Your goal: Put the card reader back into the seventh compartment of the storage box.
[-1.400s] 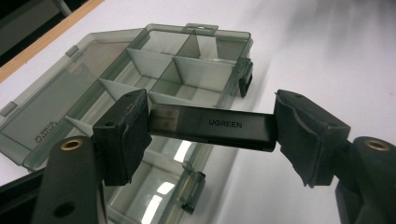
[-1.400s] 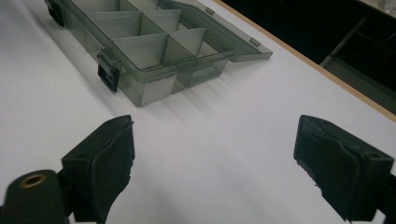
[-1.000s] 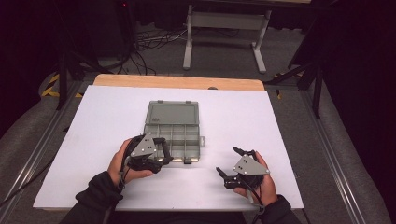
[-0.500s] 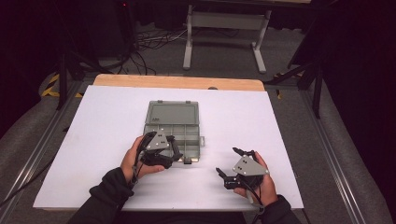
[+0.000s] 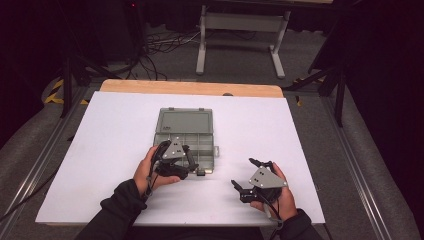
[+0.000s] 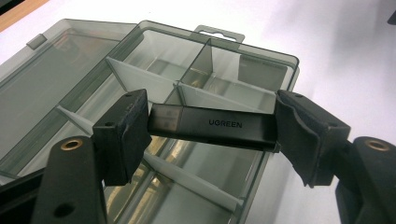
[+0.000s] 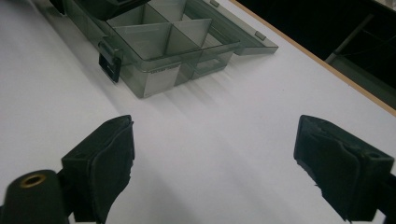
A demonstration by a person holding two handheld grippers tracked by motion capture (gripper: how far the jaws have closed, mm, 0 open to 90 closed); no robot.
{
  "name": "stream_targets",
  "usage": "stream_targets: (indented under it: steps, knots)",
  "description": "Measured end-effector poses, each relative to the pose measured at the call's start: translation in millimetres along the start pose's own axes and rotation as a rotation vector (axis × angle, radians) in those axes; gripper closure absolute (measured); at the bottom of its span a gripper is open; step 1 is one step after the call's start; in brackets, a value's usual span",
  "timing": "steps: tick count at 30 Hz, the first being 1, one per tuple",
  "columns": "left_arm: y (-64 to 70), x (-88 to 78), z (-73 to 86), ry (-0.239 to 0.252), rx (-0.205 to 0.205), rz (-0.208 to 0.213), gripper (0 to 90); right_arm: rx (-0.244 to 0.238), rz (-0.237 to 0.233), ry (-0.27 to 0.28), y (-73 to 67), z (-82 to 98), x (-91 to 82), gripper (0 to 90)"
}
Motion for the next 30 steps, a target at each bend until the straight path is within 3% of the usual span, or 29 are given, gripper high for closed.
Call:
stream_targets:
  steps: [14, 20, 30]
  knots:
    - [1.4, 1.0, 0.0, -0.001, -0.006, 0.002, 28.6, -0.004, -0.002, -0.013, -0.3, 1.8, 1.4, 13.1]
    - [3.6, 3.4, 1.4, -0.026, 0.006, -0.002, 27.8, -0.006, -0.001, -0.010, -0.3, 1.4, 1.0, 13.1]
    - [2.7, -2.1, -1.5, 0.006, 0.012, -0.010, 27.4, -0.005, 0.003, 0.001, -0.2, 0.1, -0.2, 13.2]
Point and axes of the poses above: each handheld gripper's, and its own axes: x roughly forward along the jaws, z roughly out of its underside, y roughly to its right, the point moved 7 cm from there along x, roughly forward along the jaws, and after that the axes turned 1 degree about -z, right-handed, at the moved point
